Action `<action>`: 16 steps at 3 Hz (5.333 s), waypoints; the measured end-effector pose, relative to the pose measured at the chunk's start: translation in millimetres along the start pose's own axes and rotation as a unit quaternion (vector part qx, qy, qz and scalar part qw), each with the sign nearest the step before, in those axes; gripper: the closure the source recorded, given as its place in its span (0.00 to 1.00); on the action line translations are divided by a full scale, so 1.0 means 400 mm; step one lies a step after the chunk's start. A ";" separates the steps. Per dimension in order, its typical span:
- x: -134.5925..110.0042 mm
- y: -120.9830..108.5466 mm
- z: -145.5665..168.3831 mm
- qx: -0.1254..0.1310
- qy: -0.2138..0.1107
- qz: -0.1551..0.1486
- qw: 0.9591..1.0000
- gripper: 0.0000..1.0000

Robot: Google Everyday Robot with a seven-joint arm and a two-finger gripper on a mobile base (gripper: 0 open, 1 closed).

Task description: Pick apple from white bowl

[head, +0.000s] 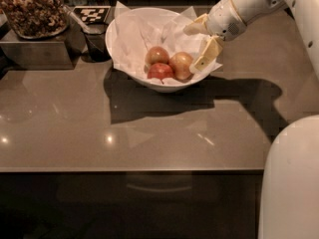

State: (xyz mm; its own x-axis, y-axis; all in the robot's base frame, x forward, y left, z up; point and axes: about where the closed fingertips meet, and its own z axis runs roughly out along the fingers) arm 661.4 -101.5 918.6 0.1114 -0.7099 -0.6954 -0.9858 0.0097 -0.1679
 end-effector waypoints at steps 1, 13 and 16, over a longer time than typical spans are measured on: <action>0.005 -0.003 0.033 -0.013 -0.010 0.002 1.000 0.13; 0.061 0.000 0.147 -0.057 -0.032 0.043 0.997 1.00; -0.160 0.011 -0.059 -0.017 -0.138 -0.016 0.990 1.00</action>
Offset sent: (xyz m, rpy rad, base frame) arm 0.0120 0.0217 -0.0156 0.0384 0.0361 0.0736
